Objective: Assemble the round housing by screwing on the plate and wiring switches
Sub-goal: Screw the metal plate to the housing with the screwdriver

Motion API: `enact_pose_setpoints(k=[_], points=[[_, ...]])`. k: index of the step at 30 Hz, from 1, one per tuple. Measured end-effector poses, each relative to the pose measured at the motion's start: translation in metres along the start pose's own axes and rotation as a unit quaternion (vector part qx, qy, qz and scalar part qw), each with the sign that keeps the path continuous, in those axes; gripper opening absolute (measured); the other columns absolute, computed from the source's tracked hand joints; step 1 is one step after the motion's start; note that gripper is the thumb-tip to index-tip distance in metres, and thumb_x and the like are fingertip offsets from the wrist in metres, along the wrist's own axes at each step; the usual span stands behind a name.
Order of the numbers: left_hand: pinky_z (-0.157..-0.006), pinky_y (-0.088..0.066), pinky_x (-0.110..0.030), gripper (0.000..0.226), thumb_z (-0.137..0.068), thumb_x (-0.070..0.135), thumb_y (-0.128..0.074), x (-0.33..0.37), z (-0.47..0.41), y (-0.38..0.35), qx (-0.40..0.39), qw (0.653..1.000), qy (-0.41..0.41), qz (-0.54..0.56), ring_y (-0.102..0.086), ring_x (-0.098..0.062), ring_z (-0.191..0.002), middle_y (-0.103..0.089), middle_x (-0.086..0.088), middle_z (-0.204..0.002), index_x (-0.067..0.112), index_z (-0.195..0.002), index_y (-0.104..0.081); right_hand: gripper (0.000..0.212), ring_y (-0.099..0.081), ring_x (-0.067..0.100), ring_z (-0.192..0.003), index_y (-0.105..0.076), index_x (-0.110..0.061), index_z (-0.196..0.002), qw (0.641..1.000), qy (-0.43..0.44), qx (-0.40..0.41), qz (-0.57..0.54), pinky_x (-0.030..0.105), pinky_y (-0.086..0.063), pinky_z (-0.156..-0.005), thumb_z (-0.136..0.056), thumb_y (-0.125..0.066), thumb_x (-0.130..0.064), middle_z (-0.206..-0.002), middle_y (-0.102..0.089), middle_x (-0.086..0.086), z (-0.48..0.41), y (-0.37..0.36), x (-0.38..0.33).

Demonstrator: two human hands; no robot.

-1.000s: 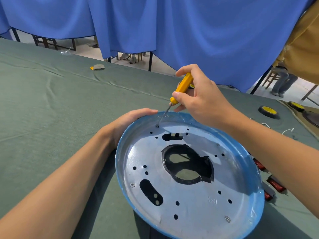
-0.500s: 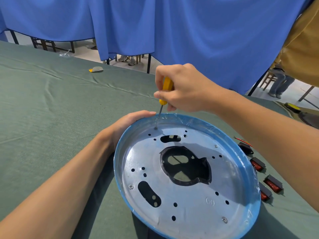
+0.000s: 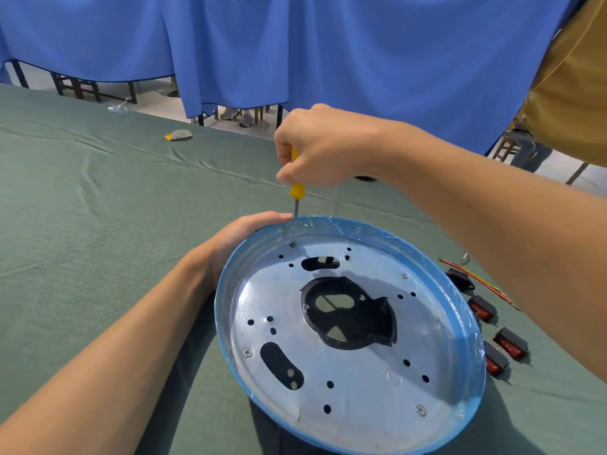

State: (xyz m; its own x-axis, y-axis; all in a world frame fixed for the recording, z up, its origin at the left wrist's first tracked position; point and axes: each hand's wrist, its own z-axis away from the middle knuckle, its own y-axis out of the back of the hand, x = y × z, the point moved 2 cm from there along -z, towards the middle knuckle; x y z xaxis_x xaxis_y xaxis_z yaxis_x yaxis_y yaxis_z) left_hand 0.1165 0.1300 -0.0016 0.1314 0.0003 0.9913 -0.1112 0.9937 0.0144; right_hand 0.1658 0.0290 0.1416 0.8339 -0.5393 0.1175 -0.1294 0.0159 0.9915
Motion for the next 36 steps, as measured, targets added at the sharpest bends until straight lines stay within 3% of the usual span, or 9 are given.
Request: enact_pose_setpoints(k=[3, 5, 9, 11, 17, 27, 31, 34, 36], points=[[-0.096, -0.053, -0.041, 0.042, -0.09, 0.036, -0.061, -0.002, 0.0, 0.003, 0.001, 1.0, 0.018, 0.006, -0.068, -0.029, -0.109, -0.071, -0.013, -0.12, 0.013, -0.124, -0.068, 0.014, -0.049, 0.025, -0.068, -0.052, -0.012, -0.073, 0.999, -0.029, -0.013, 0.015, 0.027, -0.033, -0.05, -0.085, -0.052, -0.02, -0.074, -0.056, 0.009, -0.005, 0.001, 0.0], [-0.079, -0.059, -0.031, 0.038, -0.08, 0.038, -0.067, 0.001, 0.0, 0.007, -0.012, 1.0, -0.009, 0.004, -0.073, -0.024, -0.097, -0.075, -0.012, -0.11, 0.019, -0.111, -0.077, 0.029, -0.048, 0.023, -0.059, -0.048, -0.014, -0.066, 0.998, -0.041, -0.044, 0.037, 0.026, -0.033, -0.048, -0.089, -0.052, -0.031, -0.063, -0.053, 0.005, -0.005, 0.005, -0.001], [-0.059, -0.055, -0.021, 0.016, -0.087, 0.025, -0.069, 0.008, 0.002, 0.015, -0.013, 0.998, -0.045, -0.035, -0.074, -0.017, -0.074, -0.078, -0.009, -0.095, 0.023, -0.096, -0.081, 0.027, -0.058, 0.025, -0.064, -0.056, -0.015, -0.084, 0.99, -0.029, -0.103, 0.091, 0.028, -0.039, -0.052, -0.09, -0.054, -0.041, -0.074, -0.062, 0.004, 0.0, 0.013, 0.0], [-0.06, -0.056, -0.022, 0.018, -0.093, 0.015, -0.064, 0.013, 0.003, 0.017, -0.008, 0.995, -0.058, -0.079, -0.074, -0.016, -0.075, -0.078, -0.008, -0.094, 0.022, -0.097, -0.081, 0.023, -0.059, 0.023, -0.074, -0.055, -0.019, -0.086, 0.994, -0.002, -0.063, 0.089, 0.028, -0.038, -0.051, -0.089, -0.06, -0.04, -0.084, -0.06, 0.003, 0.003, 0.013, -0.002], [-0.088, -0.057, -0.037, 0.026, -0.093, 0.008, -0.065, 0.026, 0.015, 0.014, 0.03, 0.969, -0.116, -0.217, -0.072, -0.014, -0.094, -0.079, 0.003, -0.09, 0.027, -0.107, -0.077, 0.034, -0.033, 0.012, -0.053, -0.037, -0.015, -0.062, 0.998, -0.05, 0.023, 0.005, 0.027, -0.023, -0.043, -0.089, -0.054, -0.025, -0.064, -0.038, -0.001, 0.006, 0.004, -0.008], [-0.077, -0.055, -0.017, 0.019, -0.074, 0.01, -0.084, 0.034, 0.008, -0.004, 0.1, 0.954, -0.229, -0.167, -0.067, 0.004, -0.071, -0.076, 0.013, -0.074, 0.027, -0.079, -0.078, 0.033, -0.047, 0.018, -0.045, -0.052, -0.012, -0.064, 0.992, -0.129, -0.014, 0.005, 0.021, -0.031, -0.042, -0.091, -0.049, -0.03, -0.055, -0.056, 0.004, 0.004, -0.001, 0.009], [-0.072, -0.052, -0.011, 0.022, -0.073, 0.01, -0.085, 0.036, 0.004, -0.001, 0.103, 0.947, -0.232, -0.197, -0.067, 0.007, -0.069, -0.074, 0.017, -0.071, 0.03, -0.074, -0.077, 0.035, -0.06, 0.011, -0.04, -0.061, -0.015, -0.076, 0.995, -0.068, -0.066, -0.034, 0.014, -0.039, -0.037, -0.089, -0.059, -0.047, -0.062, -0.067, -0.001, 0.008, 0.01, 0.009], [-0.074, -0.052, -0.01, 0.019, -0.075, 0.013, -0.084, 0.035, 0.003, 0.001, 0.101, 0.942, -0.237, -0.215, -0.069, 0.006, -0.073, -0.076, 0.015, -0.077, 0.031, -0.078, -0.078, 0.01, -0.063, 0.005, -0.048, -0.065, -0.022, -0.079, 0.999, 0.002, -0.042, -0.004, 0.015, -0.041, -0.04, -0.087, -0.067, -0.029, -0.063, -0.068, -0.003, 0.01, 0.019, 0.005], [-0.076, -0.051, -0.01, 0.017, -0.079, 0.013, -0.081, 0.034, 0.002, 0.0, 0.09, 0.941, -0.237, -0.225, -0.07, 0.005, -0.077, -0.077, 0.013, -0.081, 0.029, -0.084, -0.079, 0.014, -0.064, 0.013, -0.053, -0.063, -0.02, -0.077, 0.999, 0.006, -0.014, 0.035, 0.023, -0.047, -0.047, -0.09, -0.061, -0.024, -0.059, -0.065, 0.0, 0.007, 0.015, 0.004]])
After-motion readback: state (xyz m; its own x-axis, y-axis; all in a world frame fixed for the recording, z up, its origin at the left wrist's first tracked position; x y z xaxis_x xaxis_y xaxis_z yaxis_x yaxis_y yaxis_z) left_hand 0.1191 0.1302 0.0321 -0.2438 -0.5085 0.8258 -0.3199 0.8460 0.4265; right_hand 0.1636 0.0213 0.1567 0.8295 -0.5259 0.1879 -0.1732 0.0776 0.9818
